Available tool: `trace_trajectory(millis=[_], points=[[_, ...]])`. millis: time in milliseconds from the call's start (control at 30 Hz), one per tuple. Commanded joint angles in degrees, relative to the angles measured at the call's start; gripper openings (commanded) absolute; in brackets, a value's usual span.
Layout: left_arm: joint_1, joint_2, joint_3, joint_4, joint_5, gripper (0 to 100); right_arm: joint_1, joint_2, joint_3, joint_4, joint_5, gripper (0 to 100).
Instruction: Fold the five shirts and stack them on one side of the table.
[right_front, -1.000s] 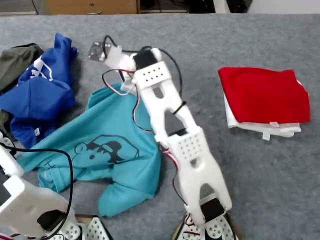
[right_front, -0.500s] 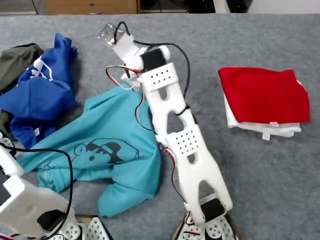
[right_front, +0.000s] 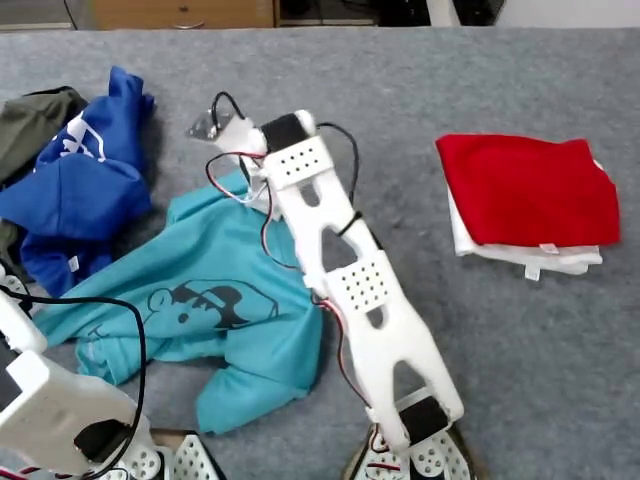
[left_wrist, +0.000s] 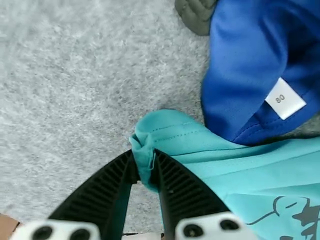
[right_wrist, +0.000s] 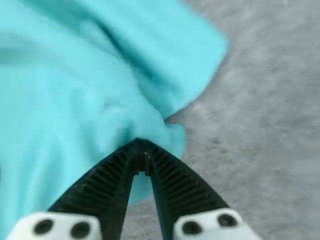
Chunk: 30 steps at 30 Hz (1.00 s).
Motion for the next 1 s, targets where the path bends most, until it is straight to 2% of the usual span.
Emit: trace_trajectory(millis=[0, 133, 267, 467, 567, 967], points=[[0.26, -0.4, -0.88, 0.0, -1.05, 2, -0.66, -4.0, -8.66, -0.62, -0.7, 0.5], [0.18, -0.4, -0.88, -0.09, -1.05, 2, -0.48, -4.7, -9.27, -6.15, -1.49, 0.5], [0.44, -0.4, -0.88, -0.35, -1.14, 2, 0.4, -4.35, -3.65, -16.7, -7.03, 1.4], [0.09, -0.4, -1.49, -0.18, -1.14, 2, 0.13, -4.62, 9.45, -31.03, -17.23, 12.2], [0.09, -0.4, -1.49, -0.18, -1.05, 2, 0.4, -4.26, 11.56, -31.21, -20.84, 12.5], [1.93, -0.13, -1.49, -0.44, -0.7, 2, -1.36, -4.62, 12.53, -21.19, -21.1, 12.4]])
